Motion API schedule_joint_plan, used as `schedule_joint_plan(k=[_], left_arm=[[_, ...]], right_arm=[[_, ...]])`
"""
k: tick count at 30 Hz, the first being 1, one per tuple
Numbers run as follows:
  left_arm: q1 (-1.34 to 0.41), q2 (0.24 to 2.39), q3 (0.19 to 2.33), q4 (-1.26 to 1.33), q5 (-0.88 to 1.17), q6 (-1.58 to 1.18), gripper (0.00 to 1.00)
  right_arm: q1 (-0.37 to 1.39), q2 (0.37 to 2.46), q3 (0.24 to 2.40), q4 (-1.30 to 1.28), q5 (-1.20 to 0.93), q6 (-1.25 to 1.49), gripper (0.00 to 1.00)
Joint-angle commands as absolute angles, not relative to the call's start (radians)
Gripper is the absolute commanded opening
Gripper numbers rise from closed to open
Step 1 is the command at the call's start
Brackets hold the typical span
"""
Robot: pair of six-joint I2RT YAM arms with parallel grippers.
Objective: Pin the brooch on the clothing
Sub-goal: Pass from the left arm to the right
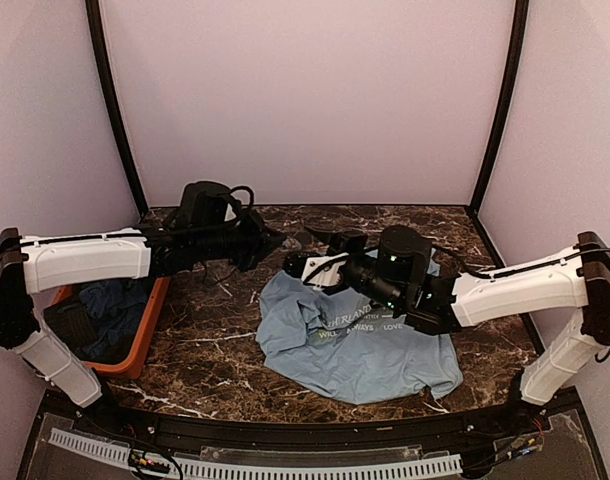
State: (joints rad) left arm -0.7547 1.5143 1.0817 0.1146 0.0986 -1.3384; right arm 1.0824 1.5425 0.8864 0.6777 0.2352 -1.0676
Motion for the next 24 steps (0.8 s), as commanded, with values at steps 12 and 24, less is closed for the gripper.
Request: schedule_joint_plan(k=[12,24], left_arm=[[-0.787,1.495,1.15,0.006,0.099,-1.476,0.01],[-0.788,1.514,1.146,0.027,0.102,-1.479,0.01]], right_arm=[[1.054,1.572,0.985,0.515,0.193,-1.03,0.35],[1.053,1.607,1.007,0.439,0.249,-1.005,0.3]])
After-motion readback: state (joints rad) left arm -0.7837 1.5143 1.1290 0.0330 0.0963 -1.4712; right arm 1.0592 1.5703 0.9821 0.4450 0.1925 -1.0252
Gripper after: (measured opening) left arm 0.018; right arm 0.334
